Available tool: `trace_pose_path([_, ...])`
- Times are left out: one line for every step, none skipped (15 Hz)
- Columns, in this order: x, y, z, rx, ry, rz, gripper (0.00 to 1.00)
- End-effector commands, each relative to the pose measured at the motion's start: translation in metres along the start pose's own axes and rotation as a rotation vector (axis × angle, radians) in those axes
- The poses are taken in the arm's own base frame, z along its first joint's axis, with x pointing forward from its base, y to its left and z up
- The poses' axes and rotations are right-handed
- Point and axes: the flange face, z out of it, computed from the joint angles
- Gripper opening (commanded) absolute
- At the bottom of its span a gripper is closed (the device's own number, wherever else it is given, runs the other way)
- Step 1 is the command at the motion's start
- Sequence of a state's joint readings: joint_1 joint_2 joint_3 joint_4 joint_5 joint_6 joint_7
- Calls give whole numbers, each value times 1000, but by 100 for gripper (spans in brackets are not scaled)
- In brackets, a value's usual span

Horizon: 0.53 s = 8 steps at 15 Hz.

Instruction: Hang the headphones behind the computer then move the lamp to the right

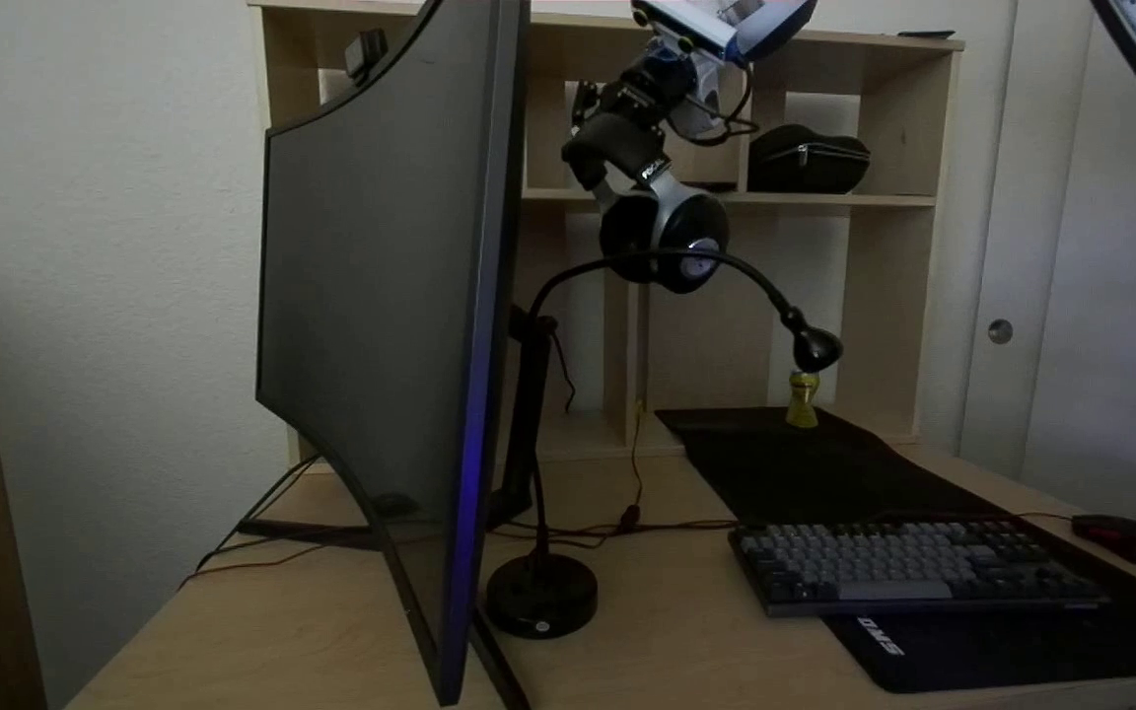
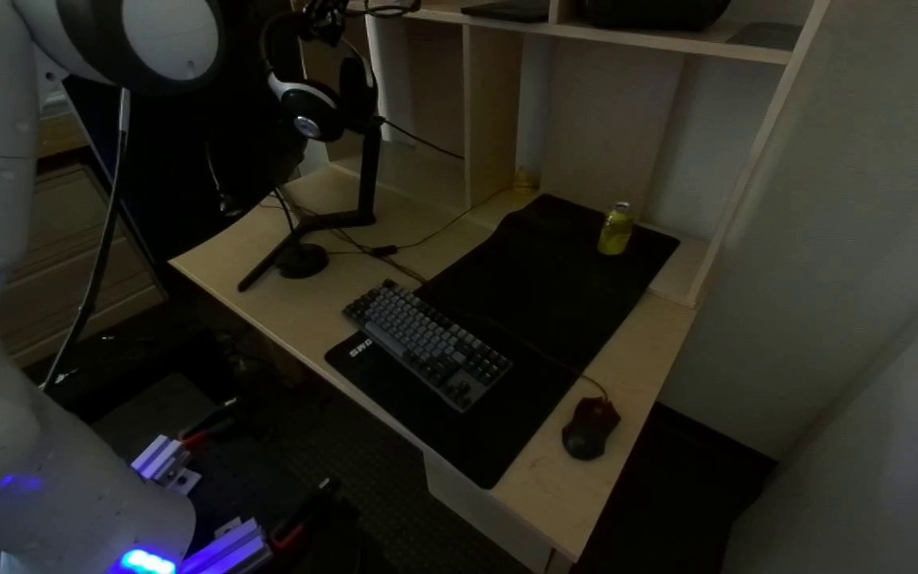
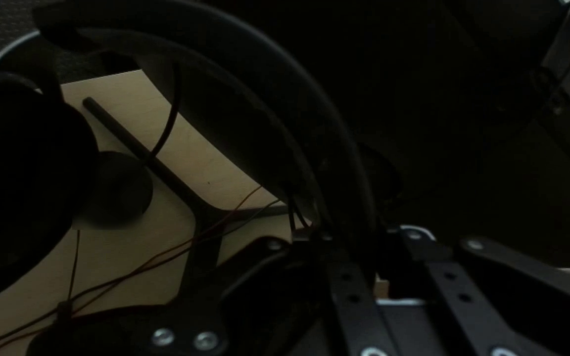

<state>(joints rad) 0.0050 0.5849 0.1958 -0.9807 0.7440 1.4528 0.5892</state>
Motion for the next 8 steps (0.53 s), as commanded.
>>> trace_pose_path([4,5,-4,2,6,5,5])
trace_pose_path([8,7,-1,-11,-3,6,5])
trace_pose_path([10,-1,6,9,-33,-28,5])
trace_pose_path([10,-12,13,34,-39,-58,5])
trace_pose_path([11,-22,21,70,-54,-101,5])
trace_pose_path([11,-34,30,100,-62,-132,5])
trace_pose_path([10,-46,37,126,-73,-171,5])
trace_pose_path([10,-56,44,148,-67,-208,5])
